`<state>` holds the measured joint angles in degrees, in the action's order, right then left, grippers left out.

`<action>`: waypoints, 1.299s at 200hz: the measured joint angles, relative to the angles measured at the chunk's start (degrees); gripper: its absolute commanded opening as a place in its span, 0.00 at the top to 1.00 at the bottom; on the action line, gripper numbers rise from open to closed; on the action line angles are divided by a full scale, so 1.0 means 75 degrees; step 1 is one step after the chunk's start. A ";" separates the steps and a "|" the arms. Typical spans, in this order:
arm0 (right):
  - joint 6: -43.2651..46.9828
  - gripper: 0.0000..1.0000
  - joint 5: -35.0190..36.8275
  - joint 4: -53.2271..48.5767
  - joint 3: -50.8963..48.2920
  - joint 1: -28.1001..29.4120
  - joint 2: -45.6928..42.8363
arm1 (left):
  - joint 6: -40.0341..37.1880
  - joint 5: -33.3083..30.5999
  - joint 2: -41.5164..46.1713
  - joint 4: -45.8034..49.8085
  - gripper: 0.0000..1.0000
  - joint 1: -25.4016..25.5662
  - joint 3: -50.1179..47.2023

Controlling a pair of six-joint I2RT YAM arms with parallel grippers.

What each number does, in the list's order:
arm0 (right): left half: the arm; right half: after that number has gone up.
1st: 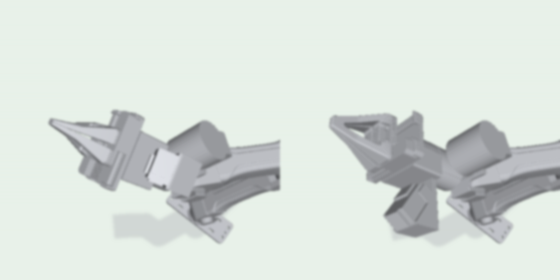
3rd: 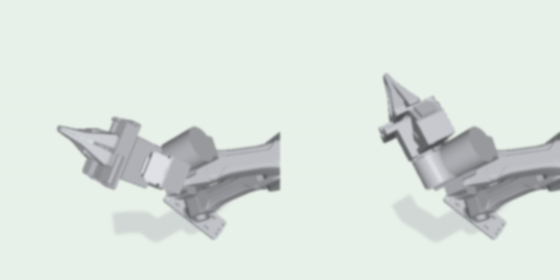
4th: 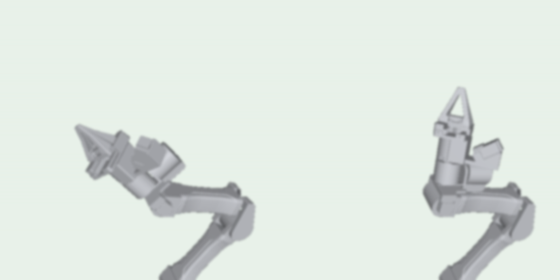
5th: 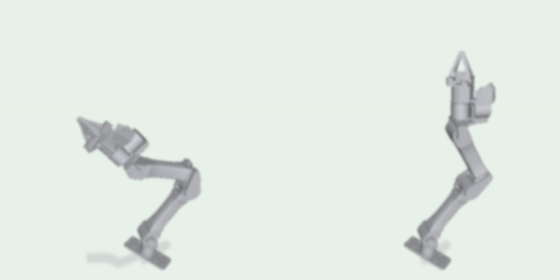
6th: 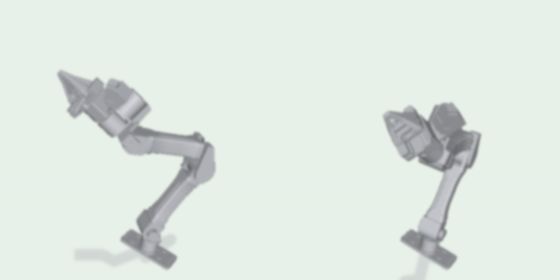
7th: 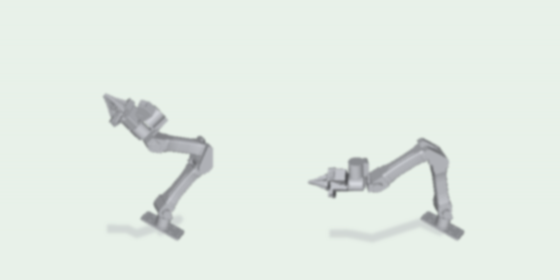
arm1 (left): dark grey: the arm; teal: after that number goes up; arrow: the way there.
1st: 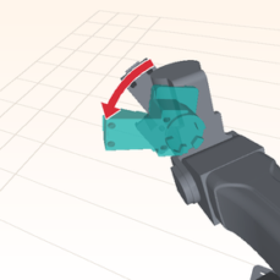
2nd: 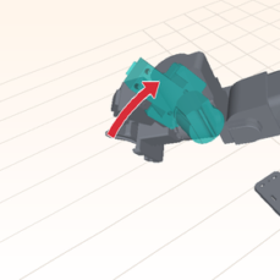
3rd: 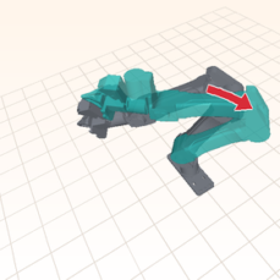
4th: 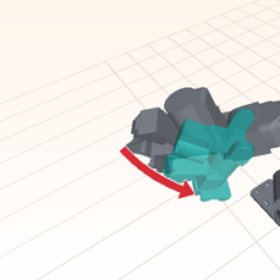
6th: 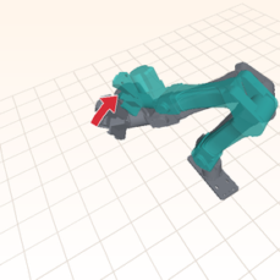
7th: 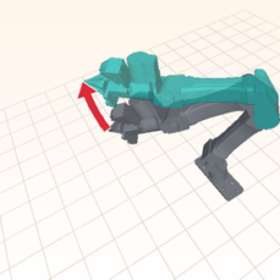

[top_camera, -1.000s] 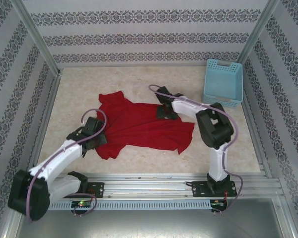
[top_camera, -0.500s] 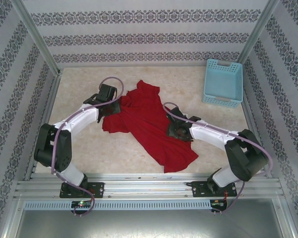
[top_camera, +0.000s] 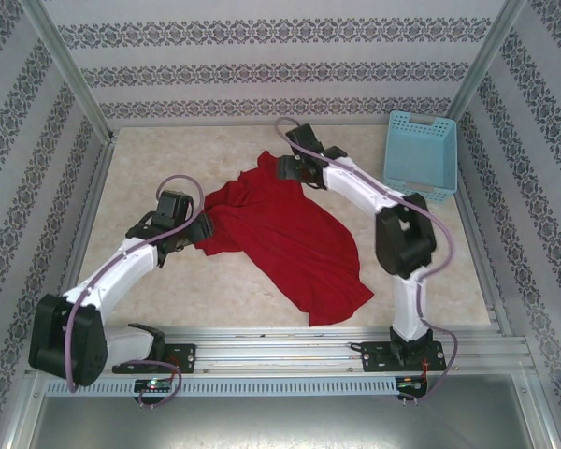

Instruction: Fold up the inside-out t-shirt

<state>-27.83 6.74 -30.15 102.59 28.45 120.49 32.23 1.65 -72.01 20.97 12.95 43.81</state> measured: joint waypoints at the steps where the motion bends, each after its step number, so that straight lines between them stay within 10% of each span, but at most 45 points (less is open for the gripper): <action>1: 0.0006 0.23 0.0003 -0.0017 0.0050 -0.0006 0.0038 | 0.0000 0.0026 -0.0035 -0.0035 0.28 -0.0006 -0.0003; 53: 0.0396 0.25 0.0006 -0.1399 0.3375 -0.0096 0.2812 | 0.0256 0.0863 -0.1632 -0.1058 0.52 -0.0102 0.0012; 105: 0.0271 0.84 0.0248 -0.2585 0.4412 -0.0219 0.3777 | 0.0204 0.0973 -0.2022 -0.1201 0.89 -0.0291 0.0242; 126: 0.0099 1.00 0.0361 -0.2229 0.3311 -0.0463 0.3232 | 0.0119 0.0941 -0.2022 -0.1189 1.00 -0.0504 0.0405; 241: -0.1174 1.00 0.0935 0.0309 -0.5348 -0.1274 -0.2806 | -0.0003 -0.0466 -0.0096 -0.0058 1.00 -0.1460 0.0463; 260: -0.1271 0.81 0.0985 0.0341 -0.5826 -0.1157 -0.2993 | 0.0032 -0.0839 0.0114 0.0265 0.88 -0.1530 0.0318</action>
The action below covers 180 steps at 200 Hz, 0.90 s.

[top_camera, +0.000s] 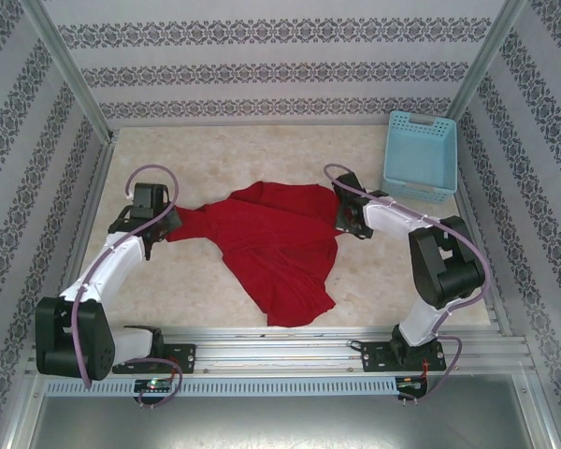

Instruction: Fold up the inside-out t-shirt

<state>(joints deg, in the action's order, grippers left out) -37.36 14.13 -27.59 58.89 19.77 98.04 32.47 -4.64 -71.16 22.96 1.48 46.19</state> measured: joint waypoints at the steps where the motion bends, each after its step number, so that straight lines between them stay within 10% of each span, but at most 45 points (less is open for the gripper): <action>1: -0.0020 0.79 0.0003 0.0000 -0.0015 0.0000 -0.0006 | 0.0003 -0.0015 0.0000 0.0032 0.87 -0.0009 0.0000; 35: 0.0201 0.40 0.0204 -0.0233 0.0207 -0.0038 -0.0076 | -0.0087 -0.0157 -0.0335 0.0717 0.46 -0.0146 0.0219; 64: 0.0627 0.28 0.0256 -0.0455 0.1160 -0.0038 -0.0044 | -0.0166 0.0003 -0.0618 0.0994 0.31 -0.0149 0.0816; 180: 0.1037 0.18 -0.0440 -0.0997 0.4538 -0.0172 0.3500 | -0.0332 0.0551 -0.3946 0.0822 0.34 -0.0041 0.1920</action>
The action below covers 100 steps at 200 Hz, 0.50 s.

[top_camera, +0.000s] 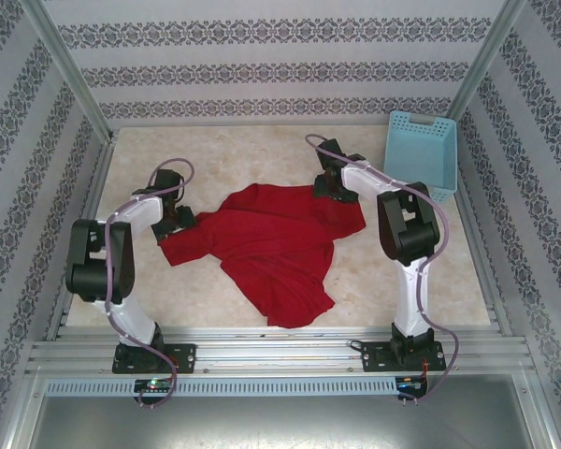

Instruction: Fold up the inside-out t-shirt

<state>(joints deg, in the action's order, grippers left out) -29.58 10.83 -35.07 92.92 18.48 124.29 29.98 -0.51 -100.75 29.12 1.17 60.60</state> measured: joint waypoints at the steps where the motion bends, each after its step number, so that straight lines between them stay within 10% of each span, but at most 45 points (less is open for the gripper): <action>1: 0.0000 0.18 0.0000 -0.0009 0.0006 0.0000 0.0012 | 0.0003 -0.0003 -0.0020 -0.0003 0.35 0.0000 0.0006; 23: -0.0006 0.25 -0.0117 -0.0073 0.0277 0.0000 0.0268 | 0.0006 -0.0082 -0.0391 -0.0134 0.47 0.0000 0.0280; 68: -0.0038 0.83 -0.0289 -0.0029 0.0557 0.0000 0.0484 | -0.0009 -0.0050 -0.0624 -0.0495 0.79 0.0000 0.0475; 100: -0.0050 0.99 -0.0356 0.0233 0.0044 -0.0052 0.0070 | -0.0009 0.0096 -0.0417 -0.0545 0.98 0.0000 0.0434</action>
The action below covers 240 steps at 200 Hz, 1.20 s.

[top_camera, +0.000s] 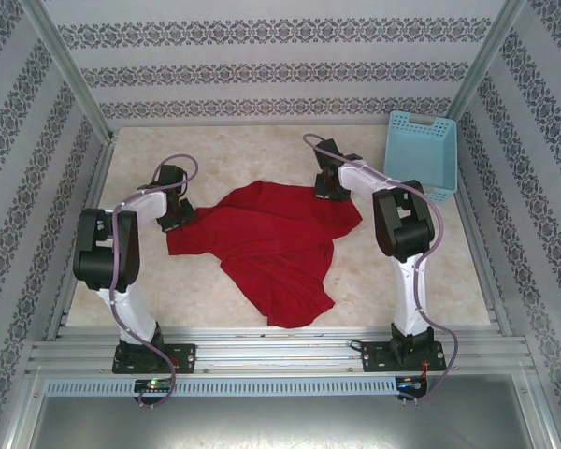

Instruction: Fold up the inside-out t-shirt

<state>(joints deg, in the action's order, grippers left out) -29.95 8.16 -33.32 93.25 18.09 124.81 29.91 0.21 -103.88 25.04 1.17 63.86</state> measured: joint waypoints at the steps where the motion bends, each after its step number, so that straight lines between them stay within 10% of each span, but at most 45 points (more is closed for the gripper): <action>1: 0.0017 1.00 0.0000 0.0000 -0.0020 0.0000 -0.0023 | 0.0003 0.0000 0.0012 0.0003 0.98 0.0000 0.0000; 112: 0.1096 1.00 0.0597 0.0431 -0.0912 -0.0096 -0.6831 | -0.0055 -0.0289 0.6140 0.0038 1.00 0.0038 0.0408; 240: 0.1326 1.00 -0.0571 0.0393 0.0475 0.0224 -1.0299 | -0.0012 0.0863 0.8743 -0.0321 1.00 0.0038 0.2500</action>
<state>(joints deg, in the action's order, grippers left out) -20.01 3.88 -30.37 96.82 19.77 47.57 29.82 6.68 -38.30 22.63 1.45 82.61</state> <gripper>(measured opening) 0.060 0.053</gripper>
